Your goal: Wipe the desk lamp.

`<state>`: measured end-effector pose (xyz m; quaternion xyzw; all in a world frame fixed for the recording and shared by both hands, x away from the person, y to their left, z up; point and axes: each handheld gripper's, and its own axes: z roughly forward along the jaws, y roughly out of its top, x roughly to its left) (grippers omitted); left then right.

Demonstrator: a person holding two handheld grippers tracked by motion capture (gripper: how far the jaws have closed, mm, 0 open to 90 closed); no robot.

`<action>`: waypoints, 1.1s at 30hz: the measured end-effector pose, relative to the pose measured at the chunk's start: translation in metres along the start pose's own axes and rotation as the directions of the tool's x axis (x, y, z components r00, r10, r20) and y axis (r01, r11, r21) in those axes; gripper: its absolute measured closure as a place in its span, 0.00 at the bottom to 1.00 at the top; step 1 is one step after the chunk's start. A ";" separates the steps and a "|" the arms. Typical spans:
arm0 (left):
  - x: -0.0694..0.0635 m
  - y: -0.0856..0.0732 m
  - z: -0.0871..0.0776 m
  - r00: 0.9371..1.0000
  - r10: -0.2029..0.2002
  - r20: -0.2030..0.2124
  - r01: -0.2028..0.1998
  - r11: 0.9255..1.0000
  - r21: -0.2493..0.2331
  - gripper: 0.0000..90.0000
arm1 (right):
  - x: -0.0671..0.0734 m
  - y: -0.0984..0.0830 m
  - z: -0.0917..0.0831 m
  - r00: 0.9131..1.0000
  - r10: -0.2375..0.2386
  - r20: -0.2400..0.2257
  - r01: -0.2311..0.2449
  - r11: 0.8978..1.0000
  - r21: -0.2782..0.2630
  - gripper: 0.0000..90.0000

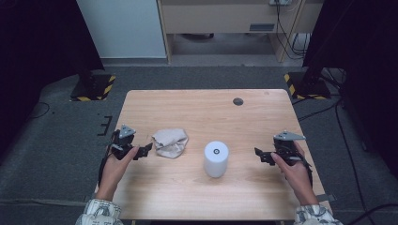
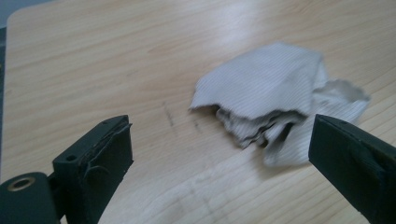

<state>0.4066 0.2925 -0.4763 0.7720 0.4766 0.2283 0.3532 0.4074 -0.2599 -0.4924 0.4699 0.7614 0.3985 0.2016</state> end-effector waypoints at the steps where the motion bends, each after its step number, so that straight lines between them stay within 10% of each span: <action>1: 0.002 -0.004 0.000 1.000 -0.006 -0.001 0.006 1.000 0.005 0.07 | -0.004 -0.001 -0.001 1.000 0.009 0.011 -0.009 1.000 0.000 0.06; 17: 0.018 -0.036 0.017 1.000 -0.004 0.004 0.004 0.991 0.130 0.06 | -0.031 -0.018 0.010 0.993 0.064 0.096 -0.074 0.992 0.105 0.07; 23: 0.017 -0.046 0.031 0.999 0.012 0.030 -0.017 0.987 0.162 0.05 | -0.038 -0.026 0.025 0.984 0.083 0.157 -0.114 0.973 0.200 0.06; 33: 0.016 -0.051 0.034 1.000 0.003 0.027 -0.006 0.995 0.097 0.00 | -0.028 -0.033 0.031 0.979 0.065 0.193 -0.089 0.989 0.119 0.04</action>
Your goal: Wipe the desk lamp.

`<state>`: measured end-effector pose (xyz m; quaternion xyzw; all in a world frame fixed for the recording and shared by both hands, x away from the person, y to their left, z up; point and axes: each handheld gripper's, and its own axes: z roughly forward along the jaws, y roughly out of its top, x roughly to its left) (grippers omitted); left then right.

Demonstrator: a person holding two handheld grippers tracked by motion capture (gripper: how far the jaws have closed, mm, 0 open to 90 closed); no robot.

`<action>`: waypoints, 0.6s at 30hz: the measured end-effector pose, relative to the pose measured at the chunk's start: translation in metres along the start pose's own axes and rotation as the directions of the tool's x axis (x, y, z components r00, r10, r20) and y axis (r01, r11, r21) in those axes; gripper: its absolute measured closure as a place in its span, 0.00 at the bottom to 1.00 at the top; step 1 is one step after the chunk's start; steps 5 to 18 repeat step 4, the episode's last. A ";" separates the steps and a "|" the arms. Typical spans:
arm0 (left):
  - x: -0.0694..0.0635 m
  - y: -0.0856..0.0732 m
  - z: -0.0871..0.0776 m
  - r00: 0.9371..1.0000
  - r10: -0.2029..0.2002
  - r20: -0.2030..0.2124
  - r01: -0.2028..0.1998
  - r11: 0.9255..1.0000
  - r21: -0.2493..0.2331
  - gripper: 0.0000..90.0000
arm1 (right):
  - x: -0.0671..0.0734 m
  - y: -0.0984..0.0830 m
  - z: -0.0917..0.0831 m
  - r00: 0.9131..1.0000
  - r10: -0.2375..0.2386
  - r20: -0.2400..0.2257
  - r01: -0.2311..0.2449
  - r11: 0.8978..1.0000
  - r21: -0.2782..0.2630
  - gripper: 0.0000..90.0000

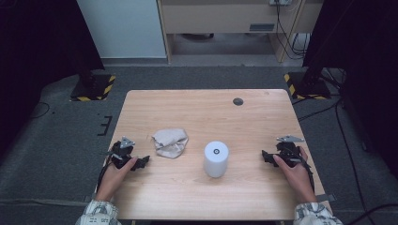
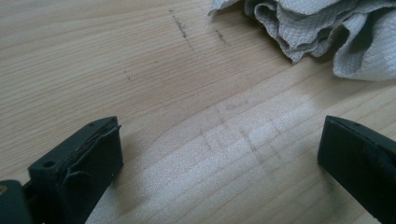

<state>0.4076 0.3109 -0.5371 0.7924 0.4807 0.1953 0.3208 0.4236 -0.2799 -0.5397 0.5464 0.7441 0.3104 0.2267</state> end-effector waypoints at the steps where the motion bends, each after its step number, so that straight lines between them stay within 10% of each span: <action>1: 0.000 0.000 0.000 1.000 -0.002 -0.002 0.002 1.000 0.000 0.00 | 0.001 0.000 0.000 1.000 0.000 0.003 0.000 1.000 0.000 0.04; 18: 0.000 0.000 0.000 1.000 -0.004 -0.003 0.004 1.000 0.000 0.00 | 0.001 0.000 0.000 1.000 0.003 0.005 -0.003 1.000 0.000 0.04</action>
